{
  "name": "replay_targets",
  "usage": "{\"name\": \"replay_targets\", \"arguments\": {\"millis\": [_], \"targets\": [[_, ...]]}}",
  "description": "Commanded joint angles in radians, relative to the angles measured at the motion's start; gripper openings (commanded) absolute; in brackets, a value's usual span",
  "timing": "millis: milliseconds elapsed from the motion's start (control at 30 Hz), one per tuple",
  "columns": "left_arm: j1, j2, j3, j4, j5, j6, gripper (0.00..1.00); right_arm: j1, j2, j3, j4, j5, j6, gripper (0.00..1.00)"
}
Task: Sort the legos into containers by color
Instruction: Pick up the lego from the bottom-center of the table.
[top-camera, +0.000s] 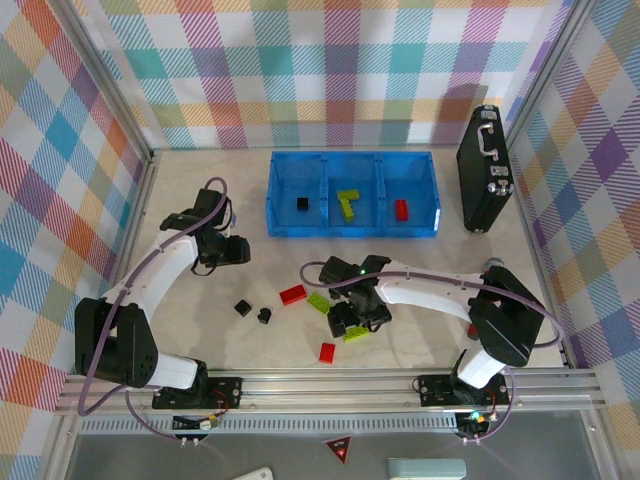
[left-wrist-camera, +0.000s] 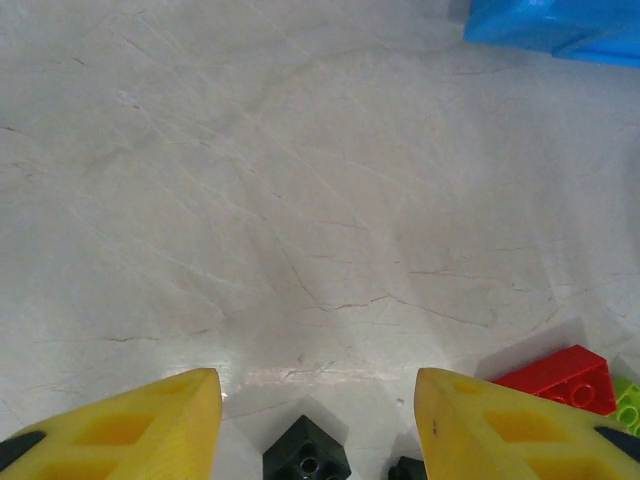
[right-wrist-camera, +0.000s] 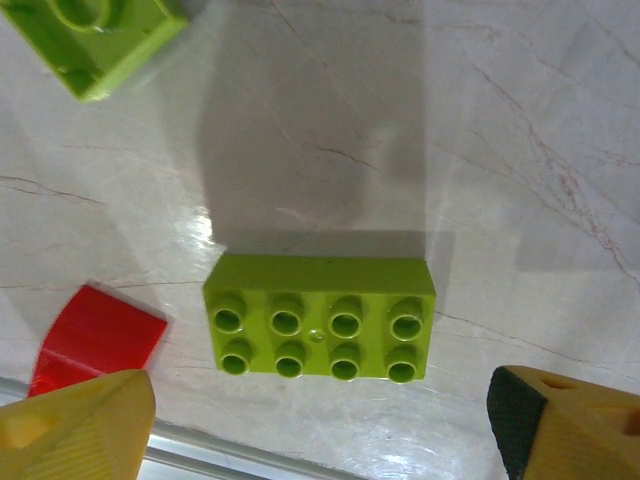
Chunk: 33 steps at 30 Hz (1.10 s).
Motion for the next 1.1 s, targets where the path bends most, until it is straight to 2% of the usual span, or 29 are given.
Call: {"name": "replay_targets", "arguments": {"millis": [0,333,867,1067], "targets": [[0.026,-0.02,0.006,-0.013,0.02,0.05,0.54,0.012,0.031,-0.018,0.01,0.0,0.021,0.88],[0.056,-0.016,-0.025,0.009,0.045,0.062,0.54,0.021,0.073,-0.038,0.043,-0.019,0.03,0.84],[0.064,-0.014,-0.029,0.014,0.053,0.06,0.54,0.027,0.08,-0.02,0.032,-0.012,0.041,0.66],[0.066,-0.015,-0.03,0.013,0.053,0.06,0.54,0.026,0.057,0.005,0.004,0.005,0.037,0.64]]}}
